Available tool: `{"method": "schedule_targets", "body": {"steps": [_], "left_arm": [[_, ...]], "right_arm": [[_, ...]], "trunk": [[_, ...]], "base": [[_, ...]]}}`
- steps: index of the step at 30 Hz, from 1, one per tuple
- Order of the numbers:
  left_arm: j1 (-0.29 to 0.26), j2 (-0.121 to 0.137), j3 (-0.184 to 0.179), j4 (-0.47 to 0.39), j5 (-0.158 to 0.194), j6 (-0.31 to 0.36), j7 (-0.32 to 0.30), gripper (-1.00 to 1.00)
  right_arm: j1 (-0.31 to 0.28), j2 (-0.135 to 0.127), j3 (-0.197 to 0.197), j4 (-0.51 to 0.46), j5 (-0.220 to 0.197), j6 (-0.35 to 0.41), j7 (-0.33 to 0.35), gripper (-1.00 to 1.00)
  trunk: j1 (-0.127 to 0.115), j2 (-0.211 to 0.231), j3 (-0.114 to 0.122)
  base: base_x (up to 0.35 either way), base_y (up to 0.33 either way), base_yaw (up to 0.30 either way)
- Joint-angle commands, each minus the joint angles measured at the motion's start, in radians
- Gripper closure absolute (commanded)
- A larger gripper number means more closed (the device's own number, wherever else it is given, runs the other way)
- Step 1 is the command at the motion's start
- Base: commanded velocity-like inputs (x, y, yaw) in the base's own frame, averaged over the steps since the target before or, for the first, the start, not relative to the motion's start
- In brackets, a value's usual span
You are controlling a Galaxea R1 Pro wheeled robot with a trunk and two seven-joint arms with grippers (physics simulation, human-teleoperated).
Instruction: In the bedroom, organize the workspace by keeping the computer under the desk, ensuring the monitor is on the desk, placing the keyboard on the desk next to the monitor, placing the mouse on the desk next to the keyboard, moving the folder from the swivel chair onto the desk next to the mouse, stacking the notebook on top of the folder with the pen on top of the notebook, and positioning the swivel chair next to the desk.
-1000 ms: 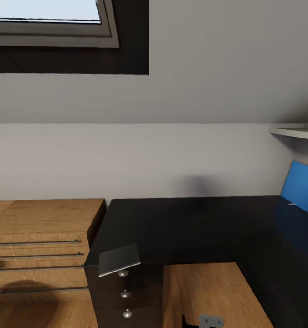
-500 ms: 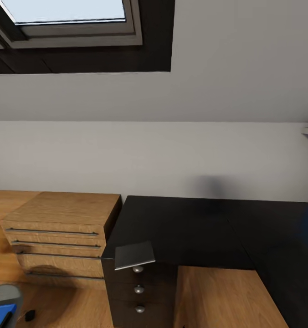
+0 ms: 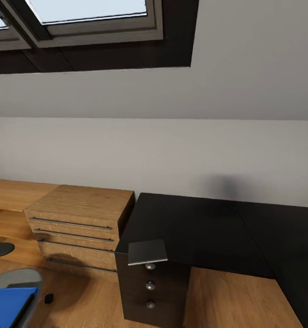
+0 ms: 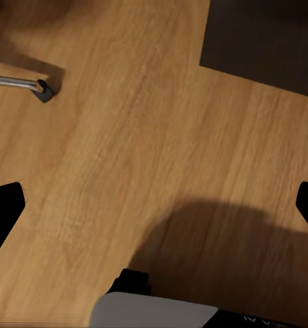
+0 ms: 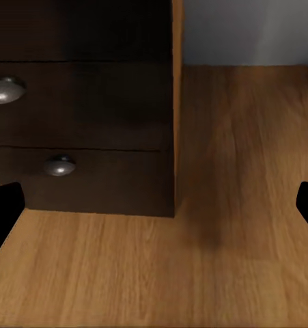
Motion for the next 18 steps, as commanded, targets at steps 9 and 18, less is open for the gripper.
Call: {"method": "schedule_targets", "body": {"steps": [9,18], "left_arm": [[0.0,0.0,-0.003,-0.003,0.002,0.006,0.007,-1.0],[0.0,0.0,-0.003,-0.001,0.002,0.006,0.007,-1.0]], "right_arm": [[-0.001,0.025,0.008,0.019,-0.003,-0.003,-0.008,-1.0],[-0.001,0.027,0.008,0.022,-0.003,-0.003,-0.008,-1.0]], "trunk": [[0.0,-0.001,-0.012],[0.0,-0.001,-0.022]], "base": [[0.0,0.0,0.207],[0.0,0.0,0.207]]}}
